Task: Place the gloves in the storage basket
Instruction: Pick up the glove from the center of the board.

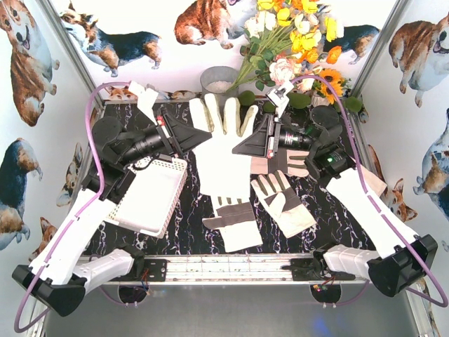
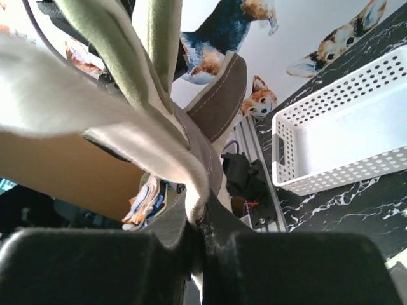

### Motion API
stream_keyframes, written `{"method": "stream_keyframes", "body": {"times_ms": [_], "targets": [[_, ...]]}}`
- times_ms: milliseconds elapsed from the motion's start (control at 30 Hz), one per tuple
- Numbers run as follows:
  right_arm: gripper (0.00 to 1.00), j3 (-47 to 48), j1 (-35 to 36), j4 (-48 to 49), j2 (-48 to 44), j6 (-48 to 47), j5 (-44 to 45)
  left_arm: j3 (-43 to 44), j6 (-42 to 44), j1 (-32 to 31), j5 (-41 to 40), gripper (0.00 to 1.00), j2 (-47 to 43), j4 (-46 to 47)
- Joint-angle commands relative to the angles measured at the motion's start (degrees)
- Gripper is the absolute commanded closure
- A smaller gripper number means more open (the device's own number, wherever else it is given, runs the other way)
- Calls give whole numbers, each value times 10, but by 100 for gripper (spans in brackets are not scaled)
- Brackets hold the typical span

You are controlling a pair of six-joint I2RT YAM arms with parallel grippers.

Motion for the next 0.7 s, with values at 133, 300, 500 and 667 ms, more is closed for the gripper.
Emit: {"method": "stream_keyframes", "body": {"times_ms": [133, 300, 500, 667], "targets": [[100, 43, 1, -67, -43, -36, 22, -17, 51, -5, -26, 59, -34, -53], [100, 61, 1, -95, -44, -38, -17, -24, 112, -5, -16, 11, -36, -104], [100, 78, 1, -96, -46, -14, -82, -26, 124, -5, 44, 0, -13, -81], [100, 84, 1, -101, -48, -5, -120, -8, 115, -8, 125, 0, 16, -59]]}}
